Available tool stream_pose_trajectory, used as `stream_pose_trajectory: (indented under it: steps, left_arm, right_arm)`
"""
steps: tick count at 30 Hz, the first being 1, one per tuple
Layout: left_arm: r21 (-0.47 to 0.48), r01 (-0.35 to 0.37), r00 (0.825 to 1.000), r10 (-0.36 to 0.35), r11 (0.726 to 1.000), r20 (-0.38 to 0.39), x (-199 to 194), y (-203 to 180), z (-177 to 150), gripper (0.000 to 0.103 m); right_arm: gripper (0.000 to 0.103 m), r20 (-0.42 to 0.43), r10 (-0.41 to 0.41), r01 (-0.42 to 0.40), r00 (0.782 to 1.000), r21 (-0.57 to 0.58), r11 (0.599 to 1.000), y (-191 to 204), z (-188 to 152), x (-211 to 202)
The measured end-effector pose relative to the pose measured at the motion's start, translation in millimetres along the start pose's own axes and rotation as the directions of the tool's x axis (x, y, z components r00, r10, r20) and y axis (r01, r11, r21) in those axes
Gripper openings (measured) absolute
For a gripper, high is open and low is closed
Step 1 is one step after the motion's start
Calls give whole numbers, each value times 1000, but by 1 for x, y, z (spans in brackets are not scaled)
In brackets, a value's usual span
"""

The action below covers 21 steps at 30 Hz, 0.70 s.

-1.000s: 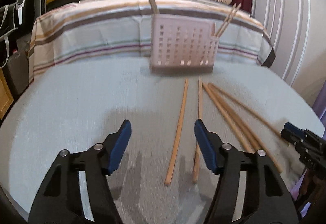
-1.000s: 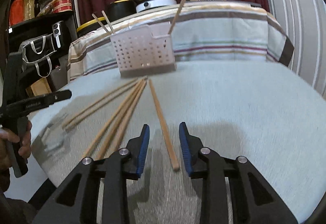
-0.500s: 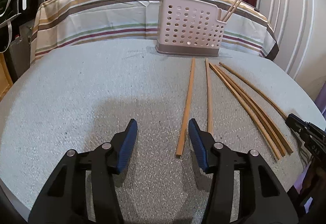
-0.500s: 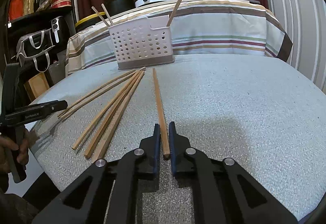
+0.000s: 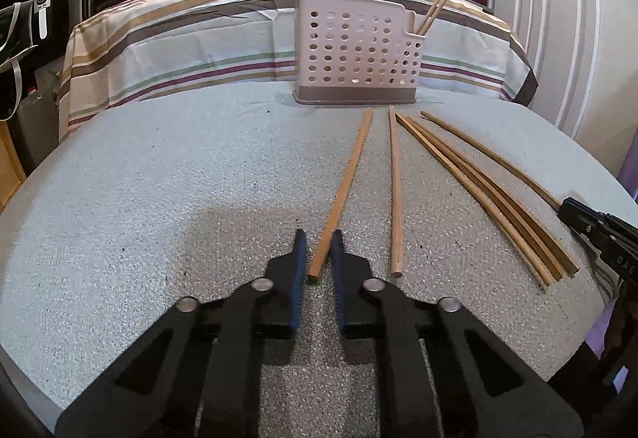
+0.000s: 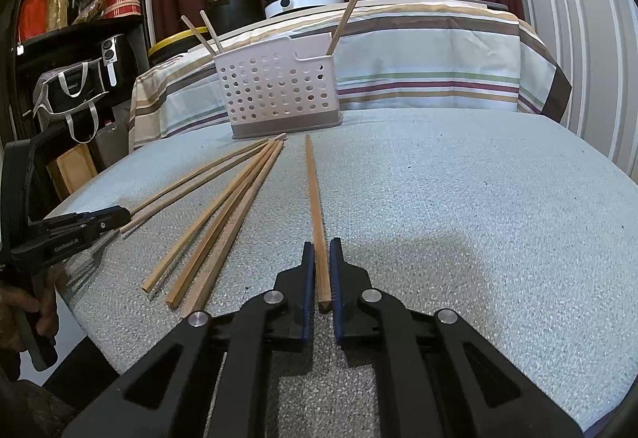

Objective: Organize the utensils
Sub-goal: 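Close the left tool on a chopstick while the right tool grasps another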

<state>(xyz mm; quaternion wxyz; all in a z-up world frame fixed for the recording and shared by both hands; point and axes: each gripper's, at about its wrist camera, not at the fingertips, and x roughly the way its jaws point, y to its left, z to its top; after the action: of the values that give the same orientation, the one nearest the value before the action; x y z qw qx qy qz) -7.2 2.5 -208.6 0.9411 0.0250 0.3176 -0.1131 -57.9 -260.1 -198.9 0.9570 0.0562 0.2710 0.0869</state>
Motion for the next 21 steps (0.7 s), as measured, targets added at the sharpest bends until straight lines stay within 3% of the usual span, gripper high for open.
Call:
stream_pose_trajectory:
  steps: [10, 21]
  left_arm:
    - [10, 0, 999, 0, 1000, 34, -10, -2, 4, 6]
    - [8, -25, 988, 24, 1000, 150, -47, -3, 33, 6]
  right_arm:
    - [7, 22, 2, -2, 1000, 10, 1000, 1, 5, -8]
    - [7, 116, -3, 2, 993, 14, 1000, 5, 35, -37]
